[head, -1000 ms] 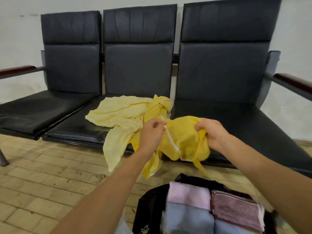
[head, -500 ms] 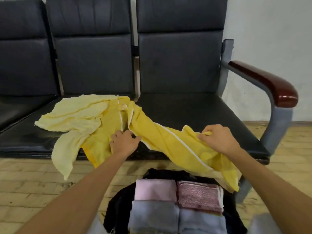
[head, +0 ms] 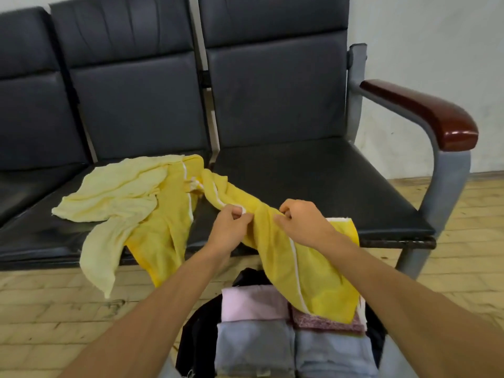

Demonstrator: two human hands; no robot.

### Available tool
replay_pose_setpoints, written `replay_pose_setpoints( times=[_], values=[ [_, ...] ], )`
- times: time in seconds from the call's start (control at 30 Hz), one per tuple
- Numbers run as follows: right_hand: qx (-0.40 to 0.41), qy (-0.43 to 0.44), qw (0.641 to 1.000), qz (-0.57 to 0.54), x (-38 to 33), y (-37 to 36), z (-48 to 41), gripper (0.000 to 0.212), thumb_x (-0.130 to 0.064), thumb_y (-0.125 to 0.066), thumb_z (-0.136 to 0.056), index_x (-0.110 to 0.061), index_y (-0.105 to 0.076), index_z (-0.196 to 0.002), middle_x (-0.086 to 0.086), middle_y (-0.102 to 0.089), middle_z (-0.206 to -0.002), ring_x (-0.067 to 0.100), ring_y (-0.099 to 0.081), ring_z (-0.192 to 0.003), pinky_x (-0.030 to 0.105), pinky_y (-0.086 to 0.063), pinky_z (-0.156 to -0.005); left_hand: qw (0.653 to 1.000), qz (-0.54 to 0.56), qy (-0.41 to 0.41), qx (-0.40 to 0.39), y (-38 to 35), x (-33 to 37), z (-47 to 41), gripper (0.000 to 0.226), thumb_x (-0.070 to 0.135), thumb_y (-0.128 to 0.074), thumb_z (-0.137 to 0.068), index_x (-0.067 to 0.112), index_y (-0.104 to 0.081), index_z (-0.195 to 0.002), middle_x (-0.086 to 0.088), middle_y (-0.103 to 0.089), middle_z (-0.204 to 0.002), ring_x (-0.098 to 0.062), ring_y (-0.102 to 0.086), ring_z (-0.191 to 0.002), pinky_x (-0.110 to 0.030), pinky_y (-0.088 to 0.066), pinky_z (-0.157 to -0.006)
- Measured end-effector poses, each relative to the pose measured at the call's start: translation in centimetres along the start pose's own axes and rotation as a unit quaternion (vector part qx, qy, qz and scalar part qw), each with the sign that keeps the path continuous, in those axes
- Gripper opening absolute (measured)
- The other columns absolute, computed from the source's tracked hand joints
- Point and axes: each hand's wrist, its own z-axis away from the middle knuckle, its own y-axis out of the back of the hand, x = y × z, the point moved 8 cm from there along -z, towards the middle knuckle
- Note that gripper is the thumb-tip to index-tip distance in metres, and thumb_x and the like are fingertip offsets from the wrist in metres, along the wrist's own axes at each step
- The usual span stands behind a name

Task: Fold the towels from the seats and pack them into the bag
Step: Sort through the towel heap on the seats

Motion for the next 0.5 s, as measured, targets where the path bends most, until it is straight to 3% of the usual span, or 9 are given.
replay_pose_setpoints(
  times=[0.07,0.17,0.27,0.33,0.43,0.5],
  values=[
    [-0.016,-0.016,0.999,0.022,0.1,-0.6,-0.3,0.032,-0.041,-0.059,-0.093,-0.014,-0.063,-0.110,0.002,-0.057,-0.105,0.018,-0.057,-0.095,0.031,-0.048,-0.081,0.998,0.055,0.016,-0.018,-0.1,-0.1,0.6,0.012,0.028,-0.060,-0.089,0.020,-0.051,-0.088,-0.002,-0.047,-0.085,-0.018,-0.047,-0.083,-0.033,-0.042,-0.075],
    [-0.035,-0.028,0.999,-0.001,-0.3,-1.0,-0.2,0.019,-0.033,-0.066,-0.088,-0.018,-0.066,-0.099,-0.001,-0.062,-0.090,0.017,-0.062,-0.084,0.031,-0.053,-0.072,0.991,0.122,0.031,-0.039,0.2,0.0,1.4,0.019,0.023,-0.058,-0.087,0.018,-0.043,-0.075,-0.008,-0.045,-0.082,-0.025,-0.049,-0.082,-0.047,-0.050,-0.077],
    [-0.051,-0.033,0.996,-0.066,-0.5,-1.0,0.2,0.008,-0.022,-0.066,-0.086,-0.022,-0.067,-0.094,-0.003,-0.067,-0.089,0.014,-0.064,-0.082,0.032,-0.057,-0.074,0.981,0.177,0.051,-0.059,0.3,0.2,2.5,0.008,0.016,-0.051,-0.093,0.010,-0.053,-0.088,-0.017,-0.060,-0.091,-0.029,-0.063,-0.089,-0.049,-0.054,-0.088],
    [-0.069,-0.023,0.991,-0.111,-0.8,-1.0,0.6,0.009,-0.018,-0.063,-0.088,-0.027,-0.067,-0.091,-0.007,-0.065,-0.091,0.010,-0.062,-0.081,0.028,-0.054,-0.072,0.973,0.212,0.073,-0.048,0.7,0.0,3.2,0.016,0.017,-0.048,-0.094,0.006,-0.058,-0.100,-0.017,-0.065,-0.096,-0.029,-0.065,-0.090,-0.044,-0.054,-0.086],
    [-0.112,-0.043,0.976,-0.183,-0.8,-1.6,1.5,0.014,-0.012,-0.061,-0.088,-0.020,-0.070,-0.081,-0.003,-0.066,-0.085,0.014,-0.063,-0.079,0.031,-0.055,-0.072,0.959,0.262,0.102,-0.048,0.5,-0.8,4.2,0.025,0.024,-0.050,-0.095,0.004,-0.062,-0.105,-0.010,-0.070,-0.104,-0.025,-0.068,-0.096,-0.038,-0.053,-0.089],
    [-0.123,-0.077,0.957,-0.250,-0.5,-1.8,2.0,0.014,-0.012,-0.059,-0.087,-0.015,-0.070,-0.079,0.001,-0.067,-0.086,0.016,-0.063,-0.084,0.030,-0.055,-0.074,0.950,0.286,0.112,-0.056,0.5,-1.1,5.0,0.027,0.026,-0.051,-0.098,0.009,-0.063,-0.114,-0.010,-0.072,-0.110,-0.023,-0.069,-0.101,-0.041,-0.053,-0.094]
  ],
)
